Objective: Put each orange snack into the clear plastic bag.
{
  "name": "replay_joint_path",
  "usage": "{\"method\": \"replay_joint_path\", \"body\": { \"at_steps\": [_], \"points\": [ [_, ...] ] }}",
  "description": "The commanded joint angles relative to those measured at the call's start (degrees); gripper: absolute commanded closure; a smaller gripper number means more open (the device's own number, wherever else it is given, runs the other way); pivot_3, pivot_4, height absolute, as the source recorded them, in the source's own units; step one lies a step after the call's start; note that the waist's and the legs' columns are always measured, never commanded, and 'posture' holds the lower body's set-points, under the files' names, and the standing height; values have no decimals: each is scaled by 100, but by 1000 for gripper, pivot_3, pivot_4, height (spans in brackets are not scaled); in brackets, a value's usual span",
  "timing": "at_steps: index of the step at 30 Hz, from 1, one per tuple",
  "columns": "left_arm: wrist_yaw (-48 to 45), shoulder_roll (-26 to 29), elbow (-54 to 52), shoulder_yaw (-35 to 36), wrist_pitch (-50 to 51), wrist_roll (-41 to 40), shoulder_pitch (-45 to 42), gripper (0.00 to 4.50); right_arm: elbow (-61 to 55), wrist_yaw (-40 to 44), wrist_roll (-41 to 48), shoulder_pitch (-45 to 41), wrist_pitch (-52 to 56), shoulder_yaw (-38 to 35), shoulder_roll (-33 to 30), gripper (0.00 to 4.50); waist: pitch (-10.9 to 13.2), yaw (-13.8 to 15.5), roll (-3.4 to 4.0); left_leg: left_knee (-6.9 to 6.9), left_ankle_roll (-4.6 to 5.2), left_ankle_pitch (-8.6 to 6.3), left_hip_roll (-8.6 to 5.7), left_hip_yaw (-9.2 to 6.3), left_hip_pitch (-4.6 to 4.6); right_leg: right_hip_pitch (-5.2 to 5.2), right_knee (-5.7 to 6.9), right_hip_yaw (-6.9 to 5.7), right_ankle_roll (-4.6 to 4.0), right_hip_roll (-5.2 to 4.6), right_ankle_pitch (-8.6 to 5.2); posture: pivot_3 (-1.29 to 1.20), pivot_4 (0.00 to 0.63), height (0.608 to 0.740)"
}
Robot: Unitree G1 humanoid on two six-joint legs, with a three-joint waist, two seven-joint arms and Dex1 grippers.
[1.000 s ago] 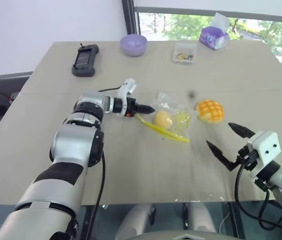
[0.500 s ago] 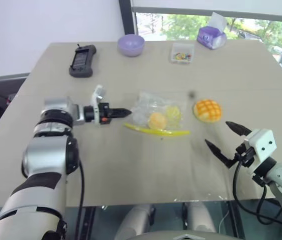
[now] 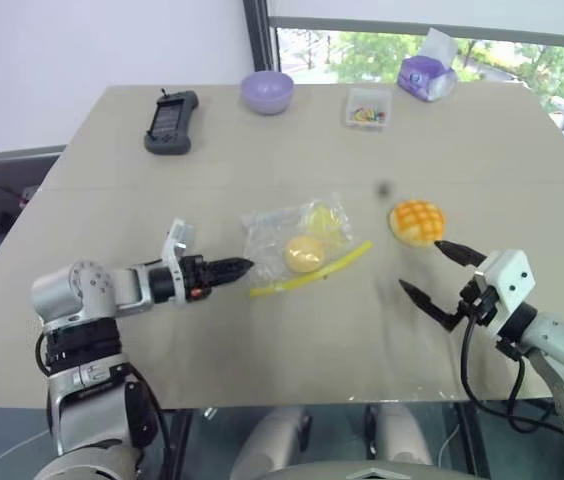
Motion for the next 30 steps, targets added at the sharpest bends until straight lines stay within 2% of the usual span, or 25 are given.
{"method": "replay_joint_path", "body": {
  "at_steps": [1, 6, 9, 12, 13, 16, 21, 26, 30],
  "points": [
    [403, -178, 168, 292, 15, -182, -189, 2001, -110, -42, 19, -65, -49, -7, 3, 0, 0, 1, 0, 0, 0, 0, 0, 4, 0, 0, -1, 2, 0, 0, 0, 0, 150, 740],
    [697, -703, 412, 130, -111, -258, -306, 2001, -220, -149, -23, -21, 14, 34, 13, 0, -3, 32, -3, -1, 0, 0, -1, 11, 1, 0, -4, 6, 4, -2, 2, 0, 150, 740],
    [741, -839, 331, -84, -132, -388, -304, 2001, -247, -194, -49, 5, 6, 46, 18, 0, -5, 63, -3, -1, 0, 0, -1, 13, 1, 0, -3, 8, 4, -2, 2, 0, 150, 740],
    [902, -947, 454, 29, -136, -446, -476, 2921, -234, -252, -210, 29, -95, 77, -2, 0, -7, 97, -3, -1, 0, 0, -1, 17, 2, 0, -3, 12, 6, -2, 3, 0, 150, 740],
    [934, -957, 490, 109, -67, -543, -527, 3525, -221, -283, -302, 27, -142, 97, -14, 0, -9, 102, -2, -1, 0, 0, -1, 18, 2, 0, -3, 12, 7, -2, 4, 0, 150, 740],
    [1061, -897, 735, 296, 15, -1043, -648, 4397, -73, -435, -794, -58, -430, 306, -18, 0, -10, 100, -1, -1, 0, 0, 0, 18, 3, -1, -1, 13, 7, -1, 4, 0, 150, 740],
    [1970, -814, 1402, 582, 15, -2450, -1099, 4397, 675, -836, -2062, -598, -1055, 1072, 21, 0, -11, 87, -6, 0, 0, 0, -1, 21, 3, -5, -1, 16, 9, 1, 5, 0, 150, 740],
    [3377, -834, 1940, 740, 15, -3949, -1472, 4397, 1871, -1274, -2998, -1583, -1434, 1764, 350, 0, -15, 59, -14, 8, 0, 0, 1, 25, -1, -12, 3, 23, 8, 2, 10, 0, 150, 740],
    [4262, -851, 2152, 788, 15, -4730, -1495, 4397, 2653, -1510, -3590, -2419, -1435, 2311, 820, 0, -19, -79, -23, 6, 0, 0, 0, 32, -4, -20, -2, 37, 9, 1, 10, 0, 150, 740]
  ]
}}
